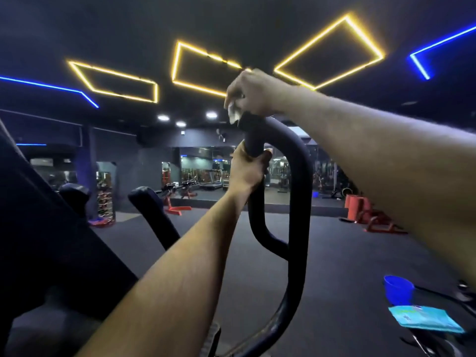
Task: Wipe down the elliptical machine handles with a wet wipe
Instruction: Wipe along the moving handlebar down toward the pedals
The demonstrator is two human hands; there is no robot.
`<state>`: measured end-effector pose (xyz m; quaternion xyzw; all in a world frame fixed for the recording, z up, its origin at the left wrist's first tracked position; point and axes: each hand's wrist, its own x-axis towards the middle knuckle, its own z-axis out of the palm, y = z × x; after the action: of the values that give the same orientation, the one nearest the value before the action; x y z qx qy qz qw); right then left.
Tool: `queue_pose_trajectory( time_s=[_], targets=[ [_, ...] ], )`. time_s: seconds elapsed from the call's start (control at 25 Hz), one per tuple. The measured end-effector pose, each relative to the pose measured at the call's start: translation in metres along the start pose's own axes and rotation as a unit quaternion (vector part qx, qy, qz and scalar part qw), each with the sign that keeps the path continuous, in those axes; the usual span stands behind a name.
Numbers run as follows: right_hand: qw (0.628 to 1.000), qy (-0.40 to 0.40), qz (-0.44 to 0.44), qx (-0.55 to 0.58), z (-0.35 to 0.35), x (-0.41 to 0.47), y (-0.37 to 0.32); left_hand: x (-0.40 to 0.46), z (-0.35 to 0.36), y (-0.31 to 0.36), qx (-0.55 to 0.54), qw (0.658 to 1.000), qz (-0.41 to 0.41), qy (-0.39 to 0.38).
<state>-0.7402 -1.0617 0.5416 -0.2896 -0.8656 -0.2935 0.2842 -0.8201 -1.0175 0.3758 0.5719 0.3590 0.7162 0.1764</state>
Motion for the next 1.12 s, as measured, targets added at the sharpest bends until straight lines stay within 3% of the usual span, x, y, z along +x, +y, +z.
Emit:
queue_pose_trajectory(
  time_s=[0.12,0.32,0.44,0.6,0.68,0.84,1.0,1.12],
  targets=[
    [0.993,-0.115,-0.027,-0.007,0.004,-0.002,-0.002,0.001,0.000,-0.001,0.002,1.000,0.028,0.001],
    [0.987,-0.102,-0.119,-0.041,-0.007,-0.018,-0.001,0.003,0.003,-0.007,-0.018,0.998,0.059,-0.003],
    [0.983,-0.038,-0.174,-0.039,-0.004,-0.033,0.006,0.003,0.003,-0.007,-0.008,0.997,0.075,-0.007],
    [0.962,0.172,-0.211,0.038,0.040,-0.084,0.029,0.005,0.003,-0.011,-0.002,0.997,0.075,-0.003],
    [0.955,0.225,-0.190,0.047,0.070,-0.120,0.042,0.004,0.003,-0.013,-0.016,0.996,0.082,-0.014],
    [0.951,0.230,-0.200,0.049,0.079,-0.148,0.058,0.002,0.002,-0.009,-0.021,0.996,0.080,-0.022],
    [0.942,0.284,-0.167,0.066,0.043,-0.106,0.038,-0.002,-0.013,0.008,0.045,0.994,0.063,-0.083],
    [0.953,0.251,-0.161,0.046,0.062,-0.082,0.026,0.009,-0.029,0.040,-0.034,0.994,0.100,-0.041]
  ],
)
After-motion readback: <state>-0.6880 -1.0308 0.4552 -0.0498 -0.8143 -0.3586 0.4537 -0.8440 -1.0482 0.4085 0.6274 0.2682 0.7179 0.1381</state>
